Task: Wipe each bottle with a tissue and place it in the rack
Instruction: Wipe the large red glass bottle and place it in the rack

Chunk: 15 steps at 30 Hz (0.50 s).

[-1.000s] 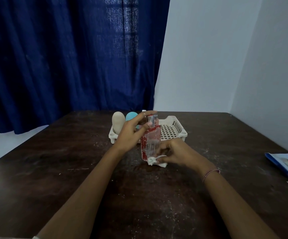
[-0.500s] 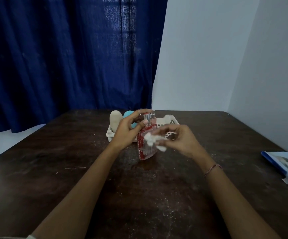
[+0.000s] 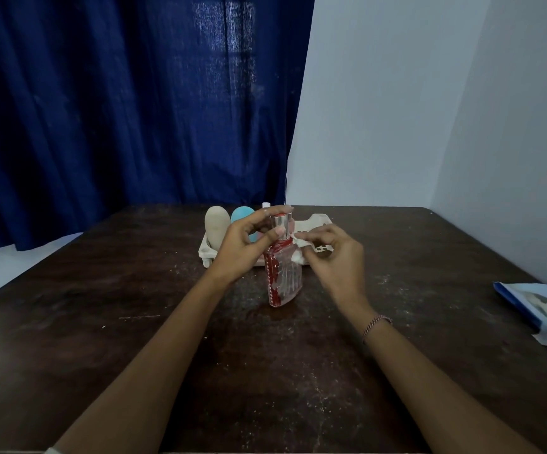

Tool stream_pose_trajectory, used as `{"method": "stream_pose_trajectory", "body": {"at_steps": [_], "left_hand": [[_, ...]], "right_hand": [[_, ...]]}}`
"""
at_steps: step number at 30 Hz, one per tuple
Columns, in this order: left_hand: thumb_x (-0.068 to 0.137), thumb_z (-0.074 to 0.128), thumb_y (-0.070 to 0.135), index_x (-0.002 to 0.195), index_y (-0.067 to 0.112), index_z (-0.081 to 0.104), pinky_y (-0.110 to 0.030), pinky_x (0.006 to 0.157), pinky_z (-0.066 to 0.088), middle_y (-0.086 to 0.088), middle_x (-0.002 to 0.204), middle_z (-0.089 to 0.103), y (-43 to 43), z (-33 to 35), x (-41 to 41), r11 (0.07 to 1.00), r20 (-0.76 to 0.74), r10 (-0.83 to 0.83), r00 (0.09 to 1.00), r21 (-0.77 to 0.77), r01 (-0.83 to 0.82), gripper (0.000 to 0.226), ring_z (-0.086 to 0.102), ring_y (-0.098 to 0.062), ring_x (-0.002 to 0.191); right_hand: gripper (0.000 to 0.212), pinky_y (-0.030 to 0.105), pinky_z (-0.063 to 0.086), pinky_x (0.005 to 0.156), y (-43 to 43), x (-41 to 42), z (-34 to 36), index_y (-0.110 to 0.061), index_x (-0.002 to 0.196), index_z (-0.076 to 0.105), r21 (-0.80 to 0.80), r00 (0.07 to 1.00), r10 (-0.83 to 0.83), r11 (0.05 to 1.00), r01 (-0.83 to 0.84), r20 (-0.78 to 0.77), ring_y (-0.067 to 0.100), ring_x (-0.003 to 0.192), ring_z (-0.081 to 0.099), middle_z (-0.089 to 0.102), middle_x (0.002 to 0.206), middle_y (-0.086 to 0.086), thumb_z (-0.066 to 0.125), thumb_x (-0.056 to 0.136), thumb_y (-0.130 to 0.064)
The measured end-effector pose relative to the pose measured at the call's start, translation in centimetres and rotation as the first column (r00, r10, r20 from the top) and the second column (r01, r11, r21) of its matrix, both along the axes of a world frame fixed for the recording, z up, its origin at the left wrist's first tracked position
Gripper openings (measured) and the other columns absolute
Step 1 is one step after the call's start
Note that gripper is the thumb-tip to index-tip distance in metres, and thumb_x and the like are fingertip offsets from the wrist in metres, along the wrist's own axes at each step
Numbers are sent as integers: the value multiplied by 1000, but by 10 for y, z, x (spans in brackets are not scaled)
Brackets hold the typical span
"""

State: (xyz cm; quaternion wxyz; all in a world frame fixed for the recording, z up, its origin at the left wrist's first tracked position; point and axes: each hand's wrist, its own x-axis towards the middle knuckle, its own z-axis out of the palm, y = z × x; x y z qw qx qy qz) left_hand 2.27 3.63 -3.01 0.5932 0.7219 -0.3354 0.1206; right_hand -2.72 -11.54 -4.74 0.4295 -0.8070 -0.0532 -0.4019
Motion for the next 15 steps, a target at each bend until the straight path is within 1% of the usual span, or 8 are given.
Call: {"method": "stream_pose_trajectory", "body": {"at_steps": [2, 3, 5, 7, 8, 11, 13, 15], "left_hand": [[91, 56, 11, 122, 24, 57, -13, 78, 51, 9, 108, 61, 1, -1, 1, 1000, -7, -8, 1000, -15, 8, 34, 59, -8, 102], [91, 57, 12, 122, 24, 58, -16, 81, 52, 6, 112, 62, 2, -2, 2, 1000, -8, -12, 1000, -22, 12, 34, 59, -12, 105], [92, 56, 11, 124, 19, 58, -19, 87, 50, 0, 118, 63, 3, -2, 4, 999, 18, -28, 999, -22, 28, 34, 60, -15, 109], [92, 56, 9, 126, 14, 58, -20, 89, 49, -2, 119, 63, 3, -2, 3, 999, 42, -42, 998, -11, 42, 35, 60, -14, 109], [92, 55, 9, 127, 14, 57, -20, 89, 49, -2, 119, 63, 3, -2, 3, 999, 40, -45, 998, -6, 45, 35, 60, -14, 107], [93, 54, 10, 126, 18, 57, -14, 81, 49, 3, 118, 61, 1, -1, 2, 999, 14, -49, 999, -4, 49, 34, 59, -11, 105], [93, 54, 10, 124, 22, 56, -11, 77, 49, 10, 114, 59, 0, 0, 1, 999, 0, -50, 999, -9, 50, 33, 58, -10, 103], [92, 55, 10, 122, 25, 56, -12, 75, 49, 12, 110, 59, 0, 1, 0, 999, 3, -46, 999, -8, 46, 33, 58, -9, 98]], "right_hand": [[22, 11, 50, 73, 2, -2, -1, -11, 95, 73, -83, 996, 65, 995, -60, 55, 4, 86, 58, 60, 90, -10, 70, 77, 0], [23, 11, 50, 74, 3, -4, -1, -12, 96, 73, -152, 991, 116, 983, -104, 71, 3, 88, 57, 58, 92, -12, 69, 77, 1], [25, 11, 47, 80, 5, -8, 1, -11, 98, 72, -344, 973, 214, 923, -172, 88, 3, 95, 54, 58, 97, -8, 67, 78, 2], [25, 14, 44, 86, 3, -9, 4, -11, 99, 72, -491, 968, 229, 858, -149, 107, 6, 99, 52, 61, 100, -2, 67, 78, 2], [25, 16, 44, 87, -1, -7, 5, -11, 98, 72, -502, 972, 206, 856, -121, 117, 7, 99, 51, 62, 100, -1, 67, 78, 2], [24, 23, 51, 82, -11, -2, 6, -10, 98, 72, -410, 991, 97, 911, -51, 92, 7, 92, 55, 64, 97, 1, 67, 78, 3], [22, 26, 53, 78, -15, 1, 4, -7, 99, 72, -370, 997, 39, 929, -11, 67, 8, 84, 58, 65, 94, 2, 66, 80, 2], [20, 26, 54, 77, -16, 3, 3, -6, 100, 72, -344, 998, 18, 939, 2, 55, 7, 81, 58, 66, 94, 2, 67, 81, -1]]}}
